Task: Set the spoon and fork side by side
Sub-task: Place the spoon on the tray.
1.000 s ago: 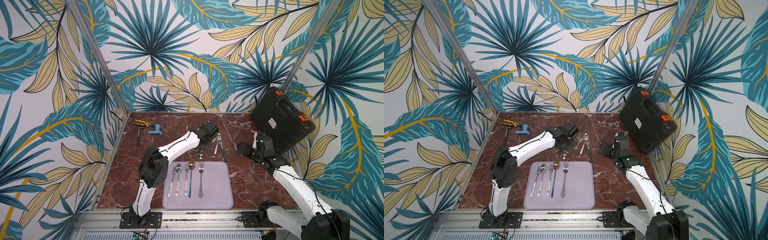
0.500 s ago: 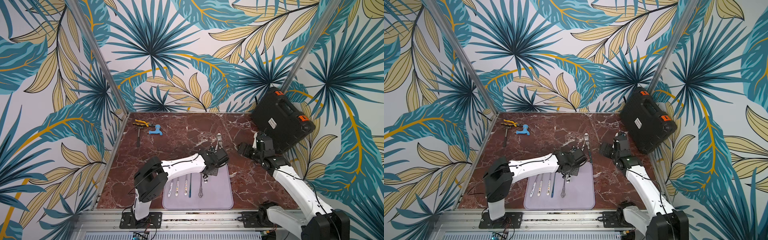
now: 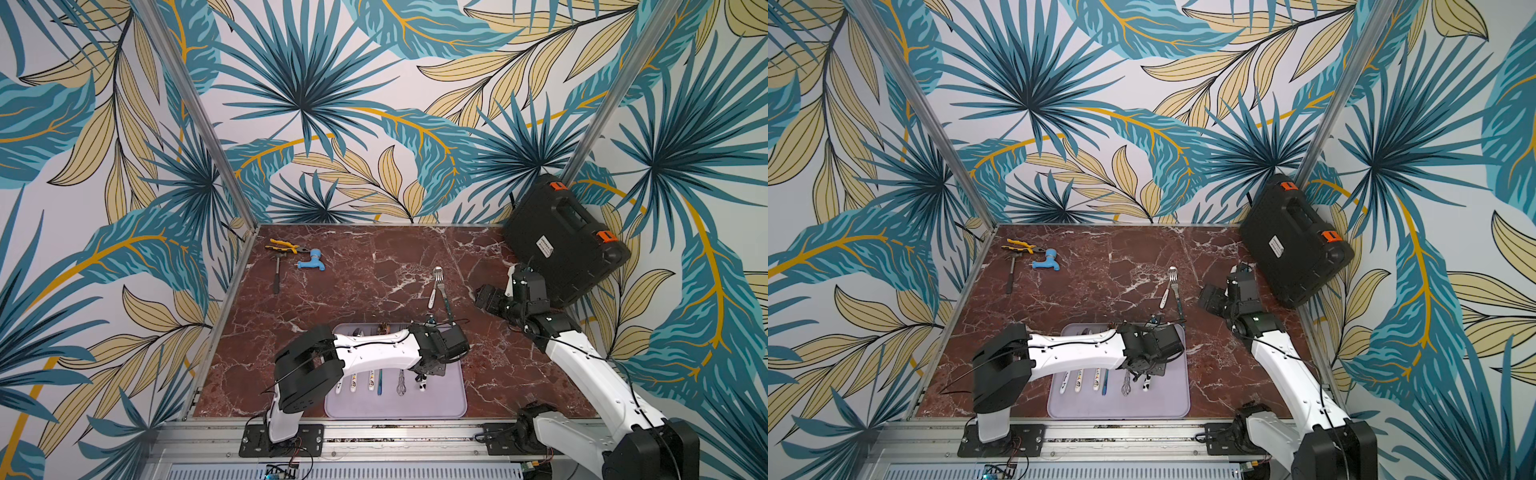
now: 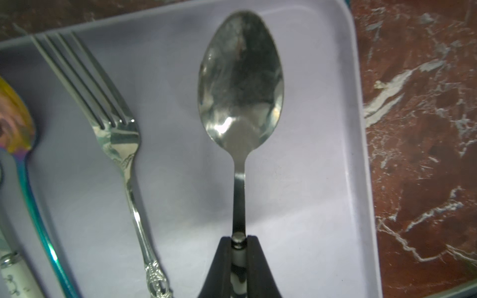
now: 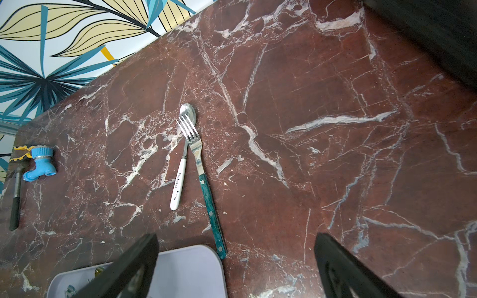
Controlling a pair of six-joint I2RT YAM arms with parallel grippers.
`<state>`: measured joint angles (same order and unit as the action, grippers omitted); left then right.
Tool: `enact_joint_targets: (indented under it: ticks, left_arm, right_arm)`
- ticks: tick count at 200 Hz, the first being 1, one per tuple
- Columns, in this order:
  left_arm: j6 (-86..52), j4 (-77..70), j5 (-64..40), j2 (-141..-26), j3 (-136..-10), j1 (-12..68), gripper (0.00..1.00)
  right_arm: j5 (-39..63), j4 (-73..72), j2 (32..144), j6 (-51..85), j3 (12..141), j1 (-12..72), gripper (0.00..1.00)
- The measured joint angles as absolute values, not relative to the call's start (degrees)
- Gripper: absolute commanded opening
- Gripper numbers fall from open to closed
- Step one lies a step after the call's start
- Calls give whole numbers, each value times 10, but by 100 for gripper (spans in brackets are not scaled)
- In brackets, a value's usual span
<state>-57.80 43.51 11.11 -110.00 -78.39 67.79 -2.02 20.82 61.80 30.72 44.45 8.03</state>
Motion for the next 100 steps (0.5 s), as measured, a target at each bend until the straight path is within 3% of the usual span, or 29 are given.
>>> enact_joint_targets:
  ticks: [100]
  left_arm:
    - [-601, 438, 112, -1110, -772, 663, 0]
  right_arm:
    - [-19, 208, 615, 309, 444, 80, 100]
